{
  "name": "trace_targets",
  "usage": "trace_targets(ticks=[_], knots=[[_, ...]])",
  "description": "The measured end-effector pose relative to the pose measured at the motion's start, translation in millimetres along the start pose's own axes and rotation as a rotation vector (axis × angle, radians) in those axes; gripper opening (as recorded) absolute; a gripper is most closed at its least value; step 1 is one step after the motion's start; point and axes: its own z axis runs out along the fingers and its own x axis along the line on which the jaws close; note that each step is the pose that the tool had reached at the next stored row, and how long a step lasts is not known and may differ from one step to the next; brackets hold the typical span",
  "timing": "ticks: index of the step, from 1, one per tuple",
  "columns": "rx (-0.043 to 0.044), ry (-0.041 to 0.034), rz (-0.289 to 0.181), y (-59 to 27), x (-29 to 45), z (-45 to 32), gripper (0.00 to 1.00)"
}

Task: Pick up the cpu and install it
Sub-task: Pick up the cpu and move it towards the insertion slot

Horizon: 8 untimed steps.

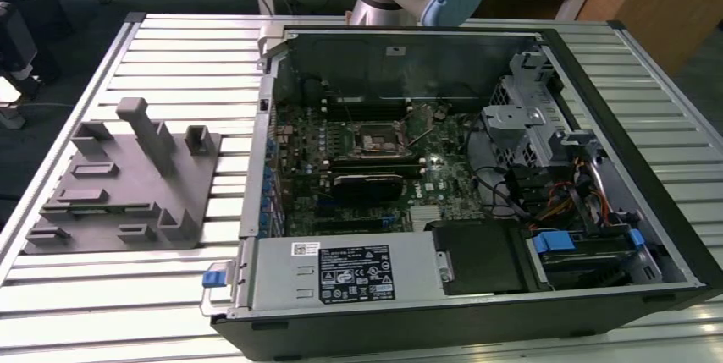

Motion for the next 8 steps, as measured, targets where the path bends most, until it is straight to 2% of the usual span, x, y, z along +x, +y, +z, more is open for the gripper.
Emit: trace_targets(ticks=[8], knots=[[0.0000, -0.0011, 0.000, 0.5, -0.4, -9.0, 0.55]])
